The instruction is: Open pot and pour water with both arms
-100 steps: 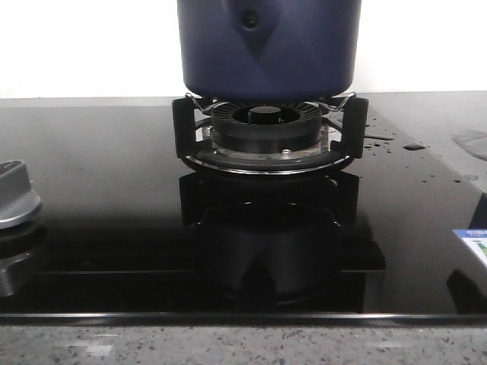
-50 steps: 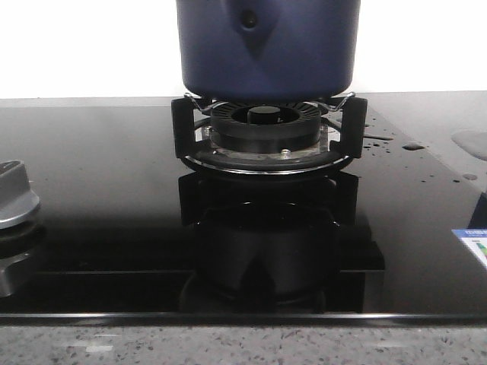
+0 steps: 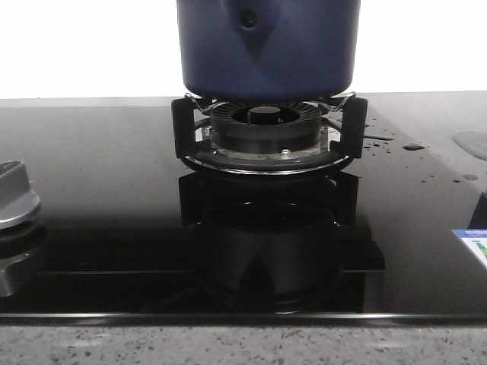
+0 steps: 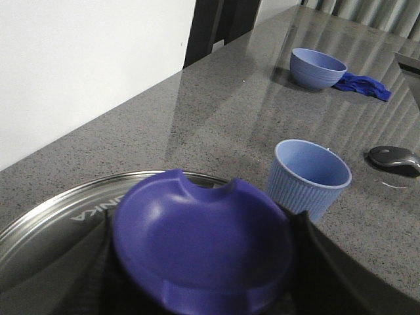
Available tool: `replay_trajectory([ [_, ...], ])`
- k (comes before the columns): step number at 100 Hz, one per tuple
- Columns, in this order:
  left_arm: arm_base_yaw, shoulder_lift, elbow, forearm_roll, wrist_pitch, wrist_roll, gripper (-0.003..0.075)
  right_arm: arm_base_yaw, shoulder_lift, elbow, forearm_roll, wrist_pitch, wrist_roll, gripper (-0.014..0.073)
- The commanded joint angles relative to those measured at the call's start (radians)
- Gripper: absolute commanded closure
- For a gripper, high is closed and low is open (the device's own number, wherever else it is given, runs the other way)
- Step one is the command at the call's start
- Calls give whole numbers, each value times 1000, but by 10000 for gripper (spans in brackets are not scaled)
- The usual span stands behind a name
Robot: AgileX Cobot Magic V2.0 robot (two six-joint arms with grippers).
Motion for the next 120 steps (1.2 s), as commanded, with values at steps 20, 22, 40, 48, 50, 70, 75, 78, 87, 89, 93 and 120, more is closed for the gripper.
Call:
replay_trajectory([
  [20, -2, -50, -34, -71, 20, -5, 148, 2, 0, -29, 10, 12, 7, 657],
  [22, 0, -58, -34, -71, 22, -5, 129, 2, 0, -29, 10, 16, 7, 657],
  [40, 52, -167, -34, -40, 16, -57, 192, 21, 0, -29, 8, 36, 7, 657],
  [48, 92, -249, -34, 30, 12, -123, 339, 53, -2, -29, -32, 38, 7, 657],
  [50, 105, -270, -34, 55, 12, -137, 377, 59, -4, -29, -51, 38, 7, 657],
  [70, 227, -502, 52, 201, -33, -250, 572, 147, -60, -29, -227, 40, 147, 657],
  [75, 255, -573, 112, 203, -51, -250, 577, 166, -77, -29, -294, 36, 227, 657],
  [78, 268, -627, 163, 203, -66, -250, 577, 176, -87, -29, -345, 27, 269, 657],
  [87, 295, -766, 316, 215, -131, -250, 577, 201, -118, -29, -542, -14, 408, 657],
  [89, 295, -803, 342, 220, -145, -250, 577, 206, -124, -29, -587, -25, 442, 657],
  [93, 295, -876, 420, 229, -191, -250, 577, 218, -134, -29, -655, -50, 503, 657],
  [120, 293, -1271, 881, 229, -313, -250, 632, 253, -151, -12, -734, -277, 590, 657],
])
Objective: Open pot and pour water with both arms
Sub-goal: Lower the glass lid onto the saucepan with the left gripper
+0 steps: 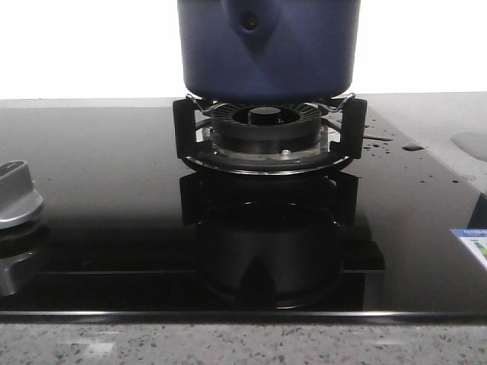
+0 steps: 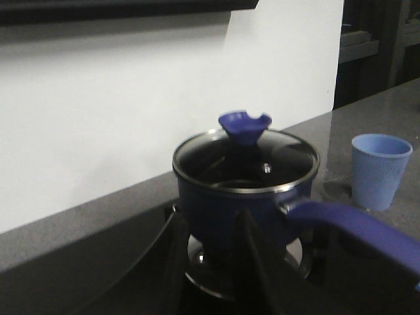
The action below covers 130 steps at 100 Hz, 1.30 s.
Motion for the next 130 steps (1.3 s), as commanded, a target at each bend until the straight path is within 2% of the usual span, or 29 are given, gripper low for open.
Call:
replay_trajectory([
  [1, 4, -92, 88, -49, -53, -12, 635, 4, 3, -21, -32, -48, 14, 657],
  [14, 4, -218, 204, -53, -55, -12, 695, 4, 3, -19, -32, -83, 14, 657],
  [25, 4, -295, 235, -53, -55, -12, 741, 4, 3, -19, -32, -81, 14, 657],
  [85, 4, -345, 236, -61, -83, -12, 740, 4, 3, -19, -32, -81, 14, 657],
  [110, 5, -345, 284, -42, -378, -8, 740, 4, 3, -19, -32, -77, 14, 657],
  [115, 5, -345, 302, 33, -404, -23, 740, 4, 3, -19, -32, -77, 14, 657],
  [120, 5, -345, 317, 180, -405, -106, 740, 4, 3, -19, -32, -77, 14, 657],
  [127, 5, -345, 349, 459, -416, -363, 740, 4, 3, -19, -32, -75, 14, 657],
  [130, 5, -345, 373, 619, -425, -528, 740, 4, 3, -19, -32, -73, 14, 657],
])
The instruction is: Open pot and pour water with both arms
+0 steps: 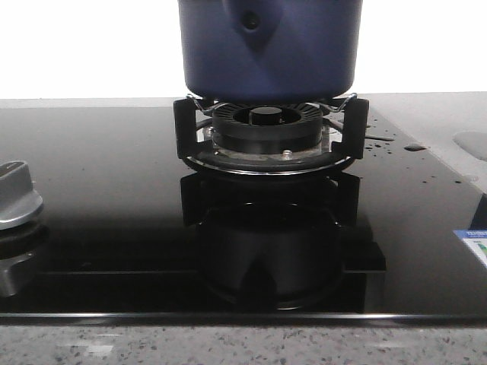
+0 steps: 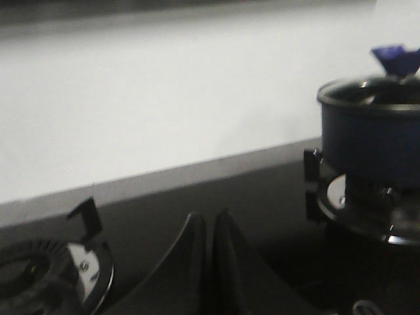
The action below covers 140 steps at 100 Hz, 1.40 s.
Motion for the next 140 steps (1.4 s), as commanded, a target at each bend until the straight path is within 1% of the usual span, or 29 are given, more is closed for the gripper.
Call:
replay_trajectory([
  [1, 2, 10, 18, 323, -64, -341, 740, 2, 5, -27, -21, 33, 4, 657],
  [2, 2, 10, 23, 386, -66, -408, 740, 2, 5, -27, -21, 33, 4, 657],
  [4, 2, 8, 39, 445, -73, -474, 740, 2, 5, -27, -21, 33, 4, 657],
  [7, 2, 6, 70, 580, -91, -627, 740, 2, 5, -27, -21, 33, 4, 657],
  [12, 2, -4, 121, 725, -161, -800, 740, 2, 5, -27, -21, 33, 4, 657],
  [16, 2, -19, 159, 816, -216, -900, 740, 2, 5, -27, -21, 33, 4, 657],
  [21, 2, -45, 219, 880, -294, -952, 741, 2, 5, -27, -21, 33, 4, 657],
  [26, 2, -80, 266, 897, -368, -954, 740, 2, 5, -27, -21, 33, 4, 657],
  [35, 2, -162, 327, 900, -386, -954, 740, 2, 5, -27, -21, 33, 4, 657],
  [40, 2, -207, 322, 919, -274, -954, 740, 2, 5, -27, -21, 34, 4, 657],
  [45, 2, -242, 324, 945, -220, -954, 740, 2, 5, -27, -21, 36, 4, 657],
  [52, 4, -231, 324, 982, -162, -956, 741, 2, 5, -27, -21, 35, 4, 657],
  [62, 16, -234, 324, 976, -63, -956, 741, 2, 5, -27, -21, 38, 4, 657],
  [73, 23, -236, 324, 909, 32, -956, 740, 2, 5, -27, -21, 38, 4, 657],
  [87, 23, -236, 324, 839, 28, -956, 740, 2, 5, -27, -21, 38, 4, 657],
  [140, 23, -236, 324, 839, 28, -956, 741, 2, 5, -27, -21, 40, 4, 657],
])
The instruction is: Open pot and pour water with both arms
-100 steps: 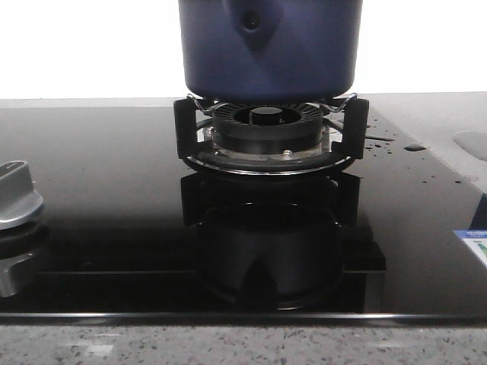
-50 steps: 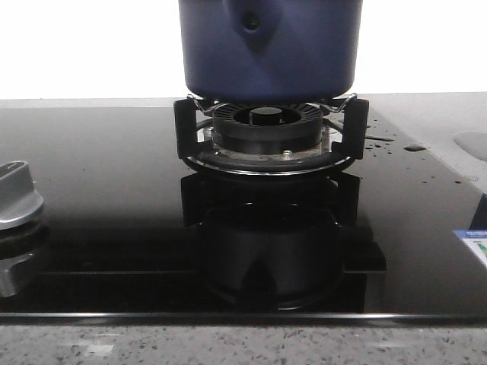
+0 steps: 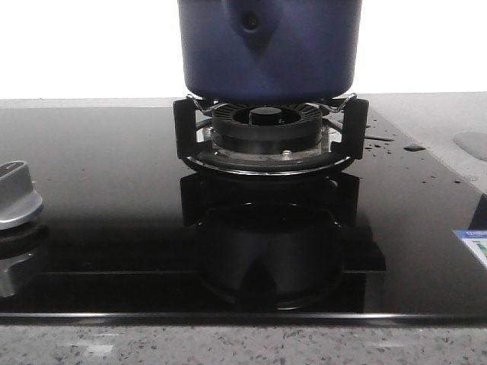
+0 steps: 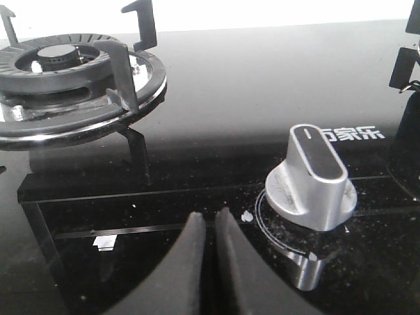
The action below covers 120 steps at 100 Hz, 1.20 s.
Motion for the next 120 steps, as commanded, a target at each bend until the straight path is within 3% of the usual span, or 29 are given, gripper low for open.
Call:
replay_trajectory([
  [1, 3, -32, 45, -18, -44, -9, 740, 2, 5, -27, -21, 40, 4, 657],
  [25, 3, -32, 45, -18, -44, -9, 741, 2, 7, -22, -21, 61, 4, 657],
  [66, 3, -32, 45, -18, -44, -9, 741, 2, 6, 115, -6, 474, -2, 657],
  [71, 3, -32, 45, -18, -44, -9, 740, 2, 5, 137, 56, 518, -59, 657],
  [74, 3, -32, 45, -18, -44, -9, 741, 2, -4, 155, 166, 537, -136, 657],
  [78, 3, -32, 45, -18, -44, -9, 740, 8, -19, 175, 308, 582, -290, 657],
  [83, 3, -32, 45, -18, -44, -9, 740, 18, -53, 204, 581, 616, -509, 657],
  [87, 3, -32, 45, -18, -44, -9, 741, 24, -91, 220, 688, 650, -653, 657],
  [120, 3, -32, 45, -18, -44, -9, 740, 26, -147, 324, 693, 788, -673, 657],
])
